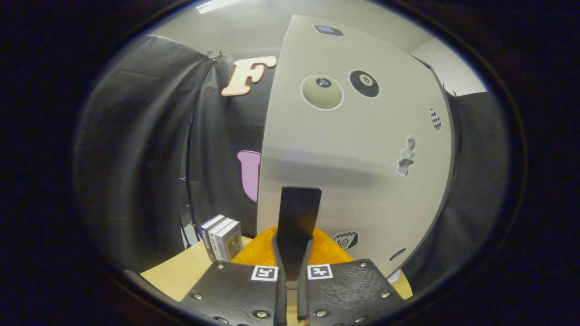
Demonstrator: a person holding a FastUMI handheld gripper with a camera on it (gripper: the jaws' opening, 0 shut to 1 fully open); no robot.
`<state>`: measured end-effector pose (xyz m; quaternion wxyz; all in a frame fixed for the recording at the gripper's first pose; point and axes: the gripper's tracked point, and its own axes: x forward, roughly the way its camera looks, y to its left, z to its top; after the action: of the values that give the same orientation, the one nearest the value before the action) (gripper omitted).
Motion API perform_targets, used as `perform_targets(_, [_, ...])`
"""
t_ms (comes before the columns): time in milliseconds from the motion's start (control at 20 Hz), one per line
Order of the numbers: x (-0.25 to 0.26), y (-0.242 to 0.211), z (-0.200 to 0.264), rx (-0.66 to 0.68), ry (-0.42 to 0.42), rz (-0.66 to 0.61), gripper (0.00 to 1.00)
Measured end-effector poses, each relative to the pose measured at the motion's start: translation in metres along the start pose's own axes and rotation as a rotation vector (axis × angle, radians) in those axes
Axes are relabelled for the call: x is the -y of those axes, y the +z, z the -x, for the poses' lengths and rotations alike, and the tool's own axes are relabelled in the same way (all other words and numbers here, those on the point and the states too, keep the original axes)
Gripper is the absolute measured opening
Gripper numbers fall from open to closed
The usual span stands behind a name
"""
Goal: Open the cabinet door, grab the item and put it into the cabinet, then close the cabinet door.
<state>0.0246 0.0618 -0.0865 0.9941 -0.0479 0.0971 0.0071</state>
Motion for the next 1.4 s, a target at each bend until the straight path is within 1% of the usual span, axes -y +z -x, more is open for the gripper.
perform_targets(450, [0.013, -0.006, 0.035, -0.016, 0.012, -0.006, 0.09])
perform_targets(850, [0.023, -0.007, 0.052, -0.029, 0.012, -0.015, 0.09])
perform_targets(1250, [0.039, -0.010, 0.076, -0.047, 0.063, -0.038, 0.10])
perform_targets(1400, [0.045, -0.011, 0.084, -0.051, 0.069, -0.038, 0.10])
